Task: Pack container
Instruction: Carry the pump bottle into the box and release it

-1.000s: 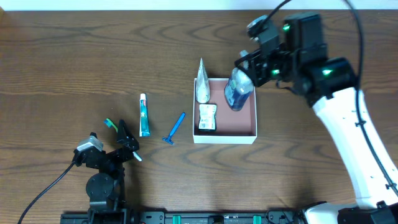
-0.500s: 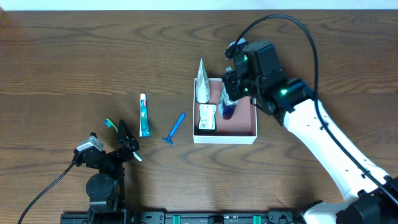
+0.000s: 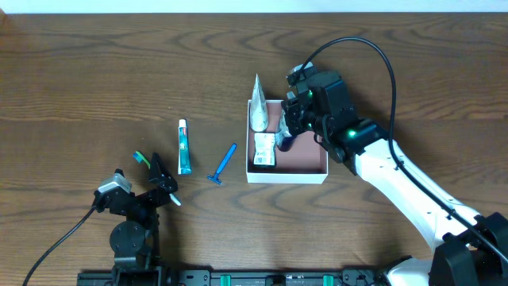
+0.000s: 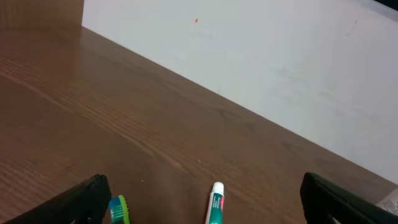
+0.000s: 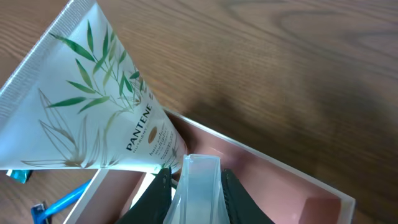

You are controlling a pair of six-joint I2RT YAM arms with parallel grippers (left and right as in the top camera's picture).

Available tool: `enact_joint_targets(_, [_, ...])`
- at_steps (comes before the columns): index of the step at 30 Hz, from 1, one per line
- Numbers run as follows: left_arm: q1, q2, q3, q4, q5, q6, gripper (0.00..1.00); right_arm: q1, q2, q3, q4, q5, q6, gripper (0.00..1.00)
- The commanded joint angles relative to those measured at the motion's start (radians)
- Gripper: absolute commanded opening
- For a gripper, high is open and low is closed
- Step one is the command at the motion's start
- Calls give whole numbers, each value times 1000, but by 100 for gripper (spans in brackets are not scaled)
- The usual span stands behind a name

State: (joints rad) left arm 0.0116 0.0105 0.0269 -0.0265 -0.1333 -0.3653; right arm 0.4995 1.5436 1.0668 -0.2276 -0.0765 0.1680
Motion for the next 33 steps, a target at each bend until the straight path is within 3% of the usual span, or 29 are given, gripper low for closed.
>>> enact_joint_targets(1, [-2, -5, -23, -35, -5, 9, 98, 12, -10, -10, 35, 2, 10, 16])
enact_joint_targets(26, [-2, -5, -23, -35, -5, 9, 98, 45, 98, -18, 155, -2, 11, 18])
enact_joint_targets(27, [-2, -5, -23, -35, -5, 9, 98, 45, 98, -18, 158, -2, 11, 22])
enact_joint_targets(30, [-2, -5, -23, -35, -5, 9, 98, 45, 98, -18, 165, -2, 11, 47])
enact_joint_targets(33, [-2, -5, -23, -35, -5, 9, 98, 45, 98, -18, 169, -2, 11, 59])
